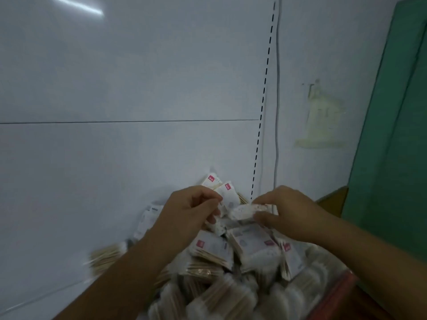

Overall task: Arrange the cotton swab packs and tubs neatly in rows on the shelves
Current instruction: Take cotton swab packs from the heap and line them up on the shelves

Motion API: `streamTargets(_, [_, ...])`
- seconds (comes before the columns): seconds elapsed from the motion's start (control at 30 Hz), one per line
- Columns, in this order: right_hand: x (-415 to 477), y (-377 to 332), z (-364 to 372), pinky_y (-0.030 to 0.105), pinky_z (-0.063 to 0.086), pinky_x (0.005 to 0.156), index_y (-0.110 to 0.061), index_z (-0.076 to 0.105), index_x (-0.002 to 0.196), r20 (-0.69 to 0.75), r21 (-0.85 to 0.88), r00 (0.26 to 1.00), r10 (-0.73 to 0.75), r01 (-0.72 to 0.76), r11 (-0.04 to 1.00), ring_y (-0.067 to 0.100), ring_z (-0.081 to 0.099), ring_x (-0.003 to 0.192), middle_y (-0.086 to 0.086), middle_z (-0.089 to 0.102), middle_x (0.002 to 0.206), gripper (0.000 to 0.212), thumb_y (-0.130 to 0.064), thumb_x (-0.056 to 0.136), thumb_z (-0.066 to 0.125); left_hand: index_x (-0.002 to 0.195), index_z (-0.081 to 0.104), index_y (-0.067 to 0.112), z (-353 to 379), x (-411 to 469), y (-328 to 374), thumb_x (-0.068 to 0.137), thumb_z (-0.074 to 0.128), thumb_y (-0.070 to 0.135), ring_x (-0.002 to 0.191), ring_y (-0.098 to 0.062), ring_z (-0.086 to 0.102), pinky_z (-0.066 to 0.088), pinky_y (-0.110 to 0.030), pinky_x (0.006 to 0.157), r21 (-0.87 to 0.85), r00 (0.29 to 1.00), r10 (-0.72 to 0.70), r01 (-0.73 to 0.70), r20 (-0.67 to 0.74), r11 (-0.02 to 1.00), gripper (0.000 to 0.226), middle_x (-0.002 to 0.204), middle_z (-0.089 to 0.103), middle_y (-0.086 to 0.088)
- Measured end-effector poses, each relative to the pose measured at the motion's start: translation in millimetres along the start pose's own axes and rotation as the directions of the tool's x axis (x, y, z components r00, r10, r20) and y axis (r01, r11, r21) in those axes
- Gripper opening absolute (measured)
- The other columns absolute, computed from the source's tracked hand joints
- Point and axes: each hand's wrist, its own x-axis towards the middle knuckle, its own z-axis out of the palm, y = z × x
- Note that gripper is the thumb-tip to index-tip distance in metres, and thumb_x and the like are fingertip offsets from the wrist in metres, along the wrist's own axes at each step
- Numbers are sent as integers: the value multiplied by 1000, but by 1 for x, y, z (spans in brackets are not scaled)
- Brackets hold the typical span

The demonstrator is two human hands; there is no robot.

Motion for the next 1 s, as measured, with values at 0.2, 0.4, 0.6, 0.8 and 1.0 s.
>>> streamTargets(0.2, [30, -18, -37, 18, 43, 51, -7, 66, 83, 68, 778, 995, 73, -99, 620, 4, 53, 48, -2, 66, 60, 40, -25, 102, 36, 91, 71, 12, -13, -1, 5, 90, 55, 8, 80, -18, 70, 55, -26, 66, -292, 988, -56, 12, -144, 956, 16, 85, 74, -8])
streamTargets(0.4, [42, -39, -23, 24, 43, 53, -10, 68, 74, 123, 847, 984, -130, -36, 530, 14, 54, 56, 3, 63, 63, 45, -38, 96, 40, 111, 61, 17, -31, 2, -3, 83, 71, 20, 84, -19, 71, 59, -30, 71, -218, 993, -118, 113, -11, 969, 30, 94, 73, -7])
streamTargets(0.6, [77, -34, -6, 28, 53, 79, -16, 63, 117, -24, 685, 999, -39, 45, 727, 9, 63, 90, 10, 67, 110, 36, -37, 100, 41, 104, 64, 7, -49, 7, -10, 82, 59, -10, 73, -26, 72, 57, -28, 53, -297, 978, -201, 206, 47, 932, 28, 91, 74, -14])
streamTargets(0.8, [103, 11, 36, 38, 25, 116, -30, 38, 142, 147, 70, 989, 2, -13, 997, 23, 19, 145, 1, 14, 160, 72, -39, 81, 74, 103, 63, 6, -55, 14, -18, 89, 58, -1, 71, -20, 70, 55, -26, 53, -378, 962, -267, 225, -63, 898, 16, 92, 73, -14])
streamTargets(1.0, [98, -2, 24, 34, 50, 76, -32, 49, 89, -120, 243, 987, -103, 130, 961, 17, 60, 94, -6, 63, 99, 31, -23, 78, 76, 102, 63, 11, -53, 14, -22, 93, 55, 4, 78, -21, 73, 57, -29, 61, -373, 951, -274, 204, -143, 905, 13, 91, 74, -12])
